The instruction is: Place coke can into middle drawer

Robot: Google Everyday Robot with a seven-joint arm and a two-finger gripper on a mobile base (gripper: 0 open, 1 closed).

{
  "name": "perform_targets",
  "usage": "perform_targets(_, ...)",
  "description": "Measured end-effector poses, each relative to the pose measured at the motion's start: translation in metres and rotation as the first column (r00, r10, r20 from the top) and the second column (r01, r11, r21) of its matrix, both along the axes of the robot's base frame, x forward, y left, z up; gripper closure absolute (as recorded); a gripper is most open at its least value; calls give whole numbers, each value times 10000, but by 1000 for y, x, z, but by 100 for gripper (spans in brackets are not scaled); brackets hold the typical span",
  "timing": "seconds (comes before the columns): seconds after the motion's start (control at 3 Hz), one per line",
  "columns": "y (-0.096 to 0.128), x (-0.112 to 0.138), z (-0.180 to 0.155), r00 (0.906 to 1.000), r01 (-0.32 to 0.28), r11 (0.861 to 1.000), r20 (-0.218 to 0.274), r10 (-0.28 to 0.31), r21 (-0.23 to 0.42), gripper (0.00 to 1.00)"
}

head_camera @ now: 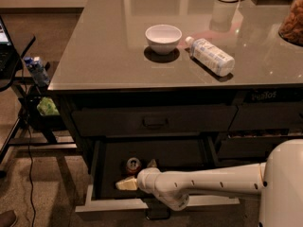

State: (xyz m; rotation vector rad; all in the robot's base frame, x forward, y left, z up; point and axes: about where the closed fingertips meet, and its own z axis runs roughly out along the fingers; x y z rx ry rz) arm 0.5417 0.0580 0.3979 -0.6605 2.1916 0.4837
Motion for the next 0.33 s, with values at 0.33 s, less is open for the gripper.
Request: perform_targets(0.33, 0, 0, 0, 10000, 0, 10000, 0, 0, 0, 0)
